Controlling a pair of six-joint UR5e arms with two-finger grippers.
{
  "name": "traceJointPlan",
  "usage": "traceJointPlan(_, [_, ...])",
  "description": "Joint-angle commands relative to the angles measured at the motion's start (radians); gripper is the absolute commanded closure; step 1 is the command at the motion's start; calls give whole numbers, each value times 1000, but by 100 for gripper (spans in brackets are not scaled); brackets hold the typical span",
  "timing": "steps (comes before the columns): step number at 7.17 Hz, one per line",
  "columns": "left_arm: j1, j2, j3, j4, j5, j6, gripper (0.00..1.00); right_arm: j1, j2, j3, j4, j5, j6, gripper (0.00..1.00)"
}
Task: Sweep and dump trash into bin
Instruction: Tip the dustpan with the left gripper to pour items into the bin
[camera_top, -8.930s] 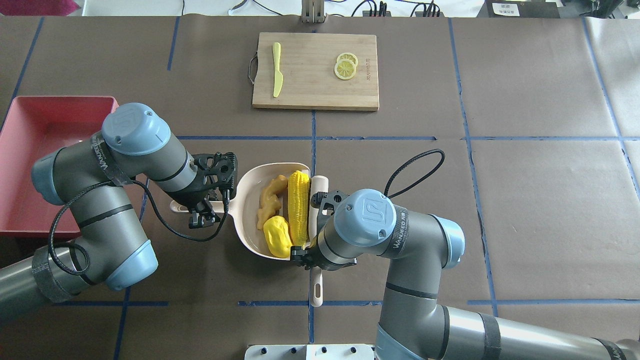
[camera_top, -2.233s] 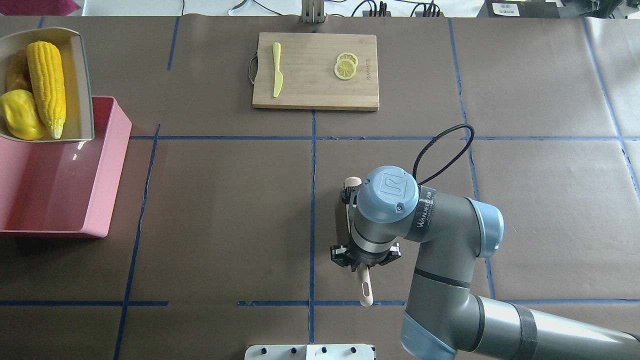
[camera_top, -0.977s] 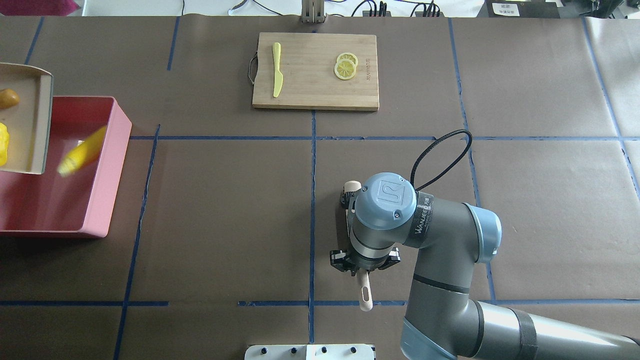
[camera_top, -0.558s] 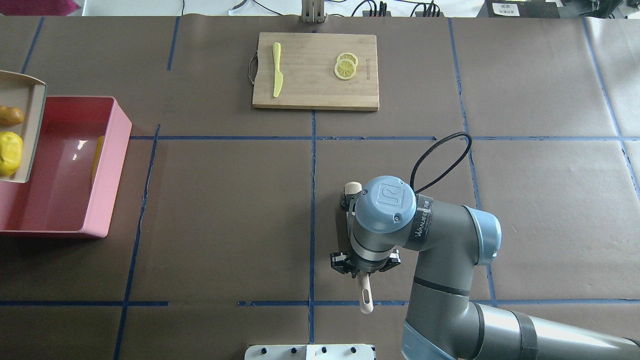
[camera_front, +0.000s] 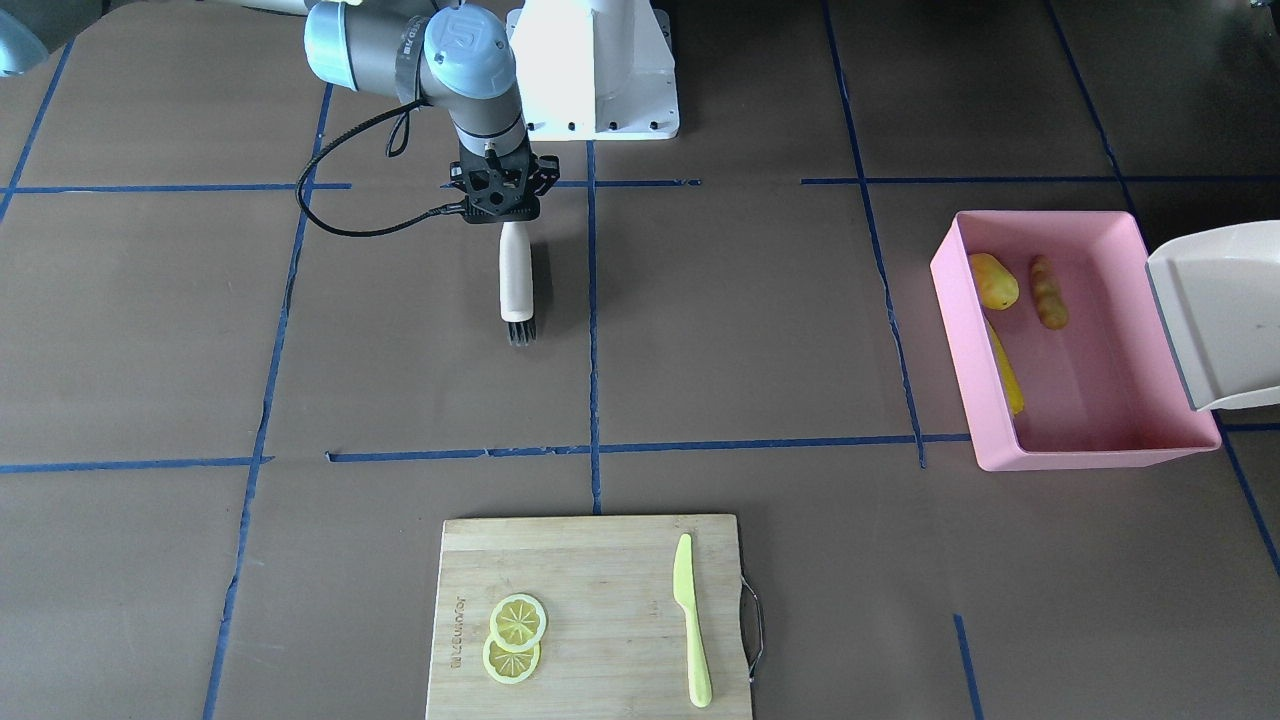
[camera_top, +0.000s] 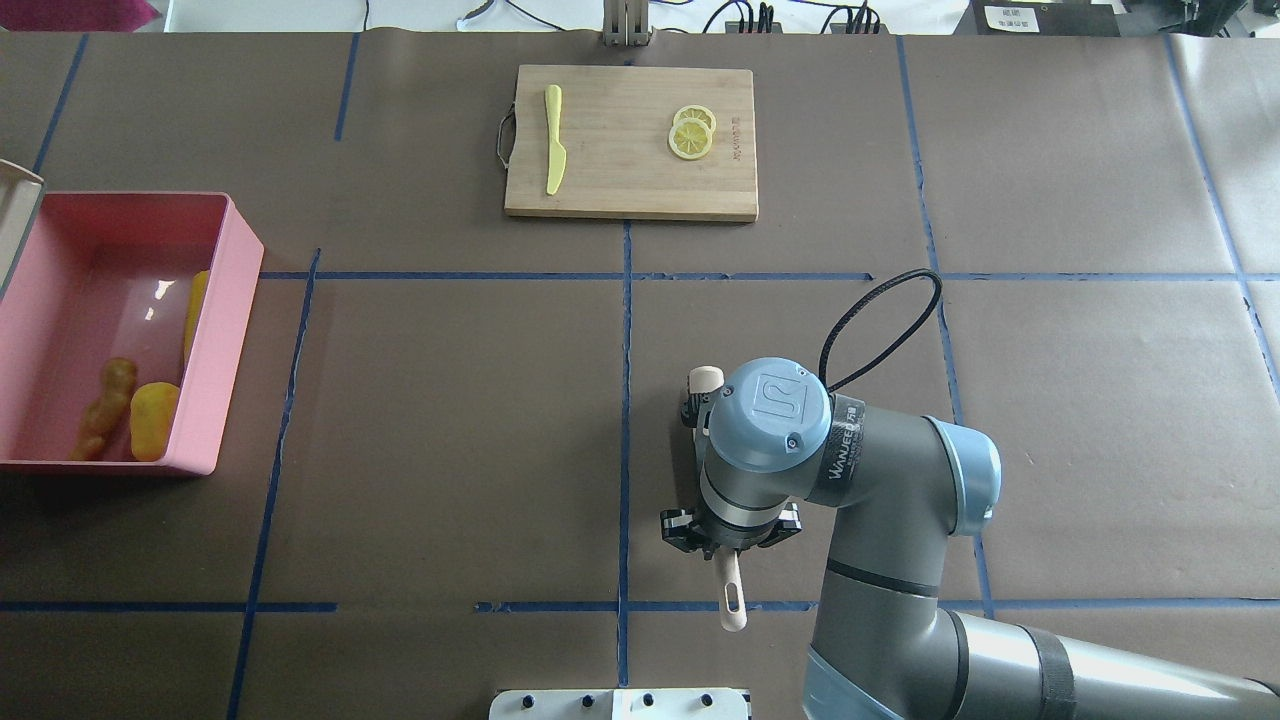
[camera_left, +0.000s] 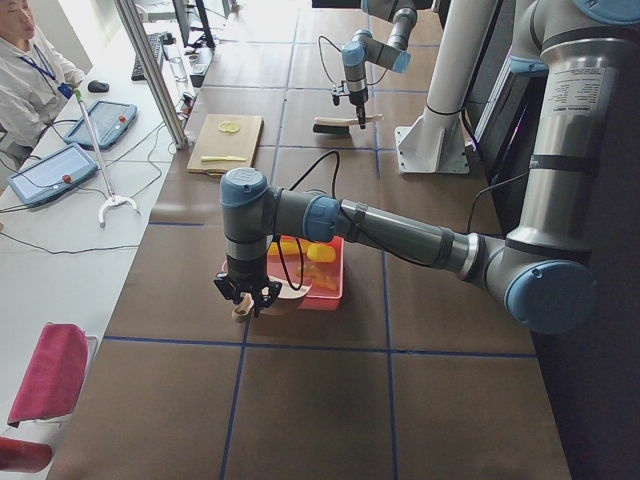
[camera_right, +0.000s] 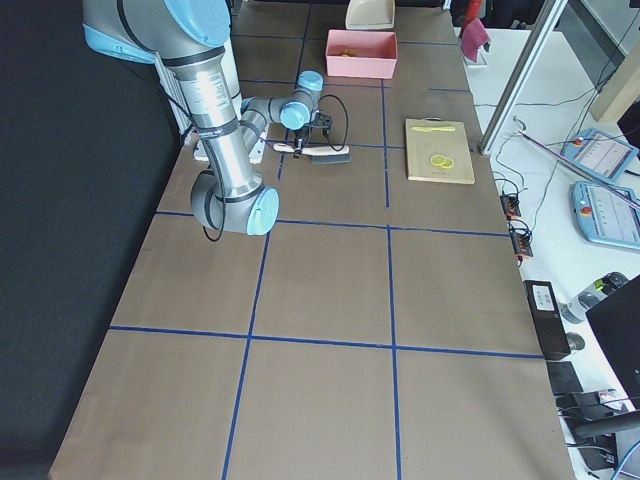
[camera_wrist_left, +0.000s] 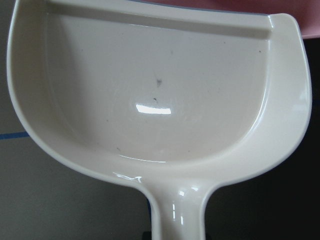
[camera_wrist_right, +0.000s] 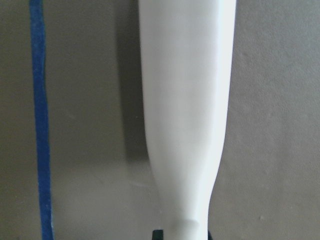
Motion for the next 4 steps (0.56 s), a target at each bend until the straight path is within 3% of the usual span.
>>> traceJointPlan(1, [-1,-1,-2,5,-2,2,98,-2,1,0,2,-1,0,100])
traceJointPlan(3, [-1,-22,-2,40,-35,-13,98,-2,1,0,2,-1,2,100])
traceJointPlan(4, [-1,-22,-4,42,-124,-63,98,-2,1,0,2,-1,2,100])
